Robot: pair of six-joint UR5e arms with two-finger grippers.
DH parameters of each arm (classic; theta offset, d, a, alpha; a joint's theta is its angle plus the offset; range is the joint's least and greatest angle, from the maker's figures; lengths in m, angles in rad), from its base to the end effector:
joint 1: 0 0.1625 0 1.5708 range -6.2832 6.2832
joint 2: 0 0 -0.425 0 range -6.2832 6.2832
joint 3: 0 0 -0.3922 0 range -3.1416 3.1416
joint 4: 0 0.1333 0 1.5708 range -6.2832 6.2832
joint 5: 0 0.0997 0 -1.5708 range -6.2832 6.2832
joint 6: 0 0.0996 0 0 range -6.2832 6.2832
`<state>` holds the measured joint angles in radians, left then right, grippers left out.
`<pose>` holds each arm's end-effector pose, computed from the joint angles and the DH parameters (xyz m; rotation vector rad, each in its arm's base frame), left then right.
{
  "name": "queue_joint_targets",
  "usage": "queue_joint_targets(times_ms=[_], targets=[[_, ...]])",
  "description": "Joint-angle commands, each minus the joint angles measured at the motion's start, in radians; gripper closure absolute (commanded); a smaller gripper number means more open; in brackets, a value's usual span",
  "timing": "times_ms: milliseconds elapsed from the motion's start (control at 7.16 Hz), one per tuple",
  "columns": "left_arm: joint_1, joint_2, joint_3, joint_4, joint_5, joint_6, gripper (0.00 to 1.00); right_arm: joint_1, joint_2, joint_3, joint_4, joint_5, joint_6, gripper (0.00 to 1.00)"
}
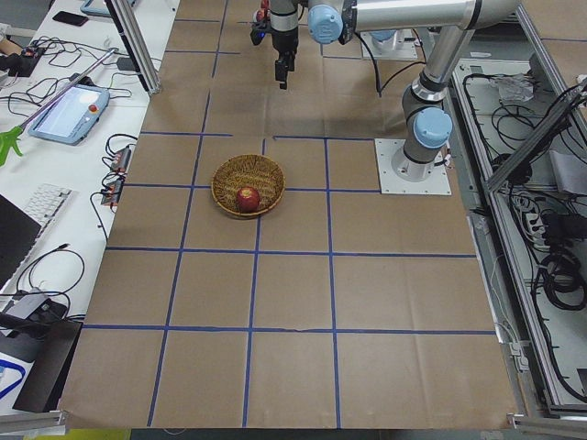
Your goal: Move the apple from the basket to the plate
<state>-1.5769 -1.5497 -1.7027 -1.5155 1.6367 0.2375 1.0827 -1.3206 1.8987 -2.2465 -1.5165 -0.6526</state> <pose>-0.1296 -0.4741 0.4393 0.3771 3.0579 0.0967 -0.1319 -0.5443 0.2707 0.2613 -3.1188 0.1745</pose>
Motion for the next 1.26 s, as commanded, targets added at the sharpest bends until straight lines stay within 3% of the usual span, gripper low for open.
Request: queue_joint_targets(times_ms=[0,140,559,1118], targets=[[0.000,0.002,0.000,0.000,0.000,-0.001,0.02,0.006,-0.018,-0.019,0.013,-0.002,0.004,0.00],[0.000,0.003,0.002,0.000,0.002,-0.001,0.02,0.017,-0.047,-0.058,0.045,0.004,0.004,0.00],[-0.002,0.000,0.000,-0.002,0.002,-0.001,0.02,0.161,-0.152,-0.208,0.342,-0.007,0.159,0.00],[-0.002,0.003,-0.002,-0.002,0.002,-0.001,0.02,0.440,-0.249,-0.222,0.513,-0.008,0.569,0.00]])
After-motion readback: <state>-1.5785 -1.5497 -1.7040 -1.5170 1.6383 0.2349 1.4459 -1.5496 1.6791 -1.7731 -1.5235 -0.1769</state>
